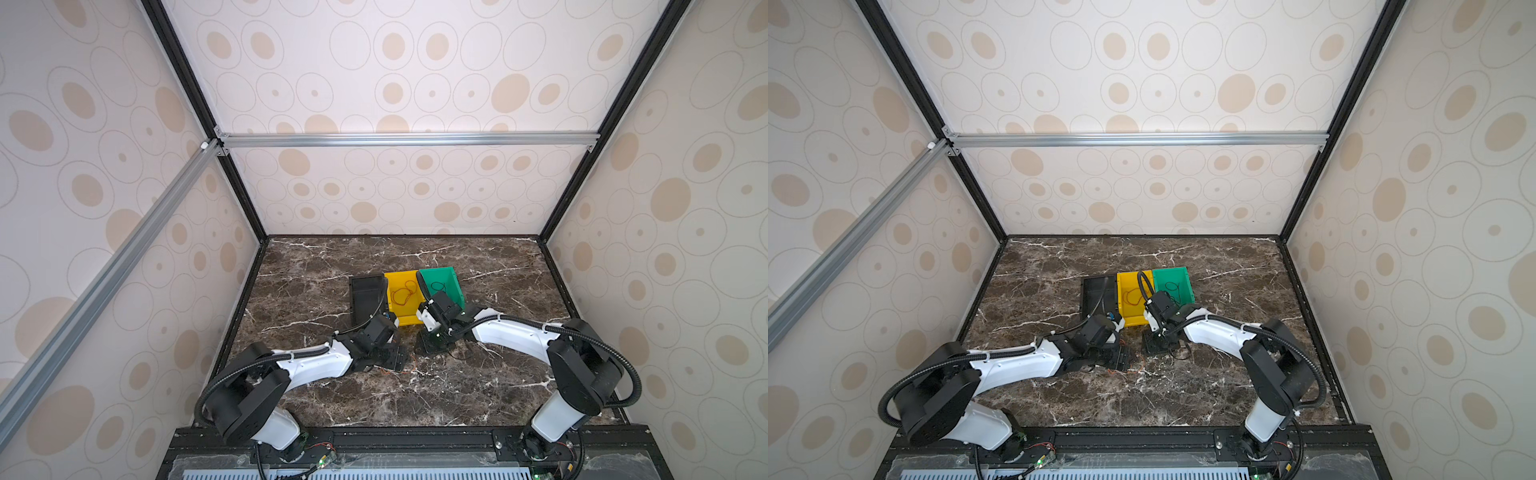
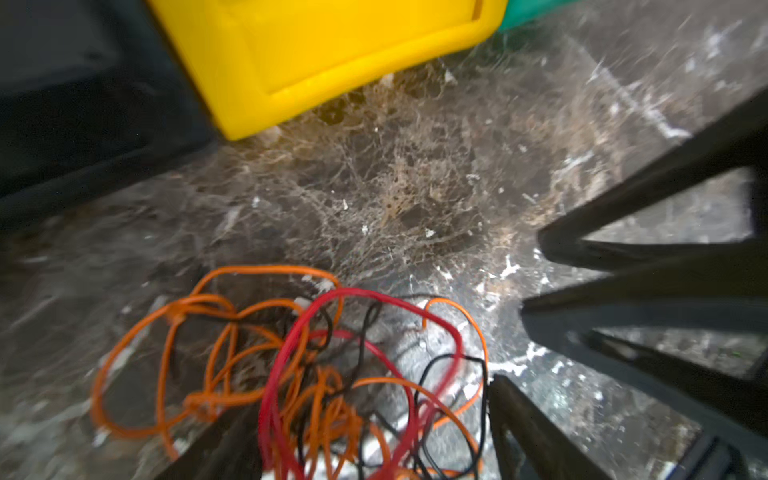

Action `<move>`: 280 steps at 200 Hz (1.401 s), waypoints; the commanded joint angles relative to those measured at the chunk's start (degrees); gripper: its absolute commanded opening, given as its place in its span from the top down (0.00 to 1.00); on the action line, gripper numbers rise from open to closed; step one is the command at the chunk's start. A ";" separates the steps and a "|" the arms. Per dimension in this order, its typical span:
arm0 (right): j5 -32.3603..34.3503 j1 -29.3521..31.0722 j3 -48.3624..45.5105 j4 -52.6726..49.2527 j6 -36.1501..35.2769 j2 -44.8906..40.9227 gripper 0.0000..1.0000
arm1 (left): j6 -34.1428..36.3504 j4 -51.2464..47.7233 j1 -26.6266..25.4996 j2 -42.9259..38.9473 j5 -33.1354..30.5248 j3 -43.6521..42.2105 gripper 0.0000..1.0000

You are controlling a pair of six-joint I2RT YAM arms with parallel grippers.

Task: Untangle the cables
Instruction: 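Lower the open right gripper onto orange wires while the left gripper holds, then pinch an orange wire with the right gripper and drag it away from the tangle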

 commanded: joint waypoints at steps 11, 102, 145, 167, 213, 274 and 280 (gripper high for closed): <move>1.39 0.35 -0.60 -2.01 -0.22 -2.33 0.57 | 0.68 -5.32 -0.51 3.96 -4.54 1.42 0.32; 2.20 0.37 -1.37 -1.78 0.79 -4.40 0.57 | -5.01 4.10 0.82 -4.79 -2.49 -5.80 0.74; -2.13 0.34 -2.41 1.97 2.63 -3.28 0.56 | -8.38 12.29 3.50 -12.49 1.69 -11.62 0.93; -5.47 0.28 -3.69 5.67 4.93 -2.53 0.52 | -9.94 14.88 4.55 -15.53 2.65 -13.71 0.96; -8.44 0.34 -4.45 10.42 7.91 0.45 0.51 | -11.07 16.34 5.62 -17.26 3.37 -15.44 0.97; -12.28 0.31 -6.47 15.10 12.09 3.48 0.53 | -13.23 18.44 6.68 -20.87 3.10 -16.42 0.99; -12.75 0.34 -6.58 15.60 12.47 3.67 0.52 | -13.47 18.45 6.78 -21.23 3.06 -16.41 0.99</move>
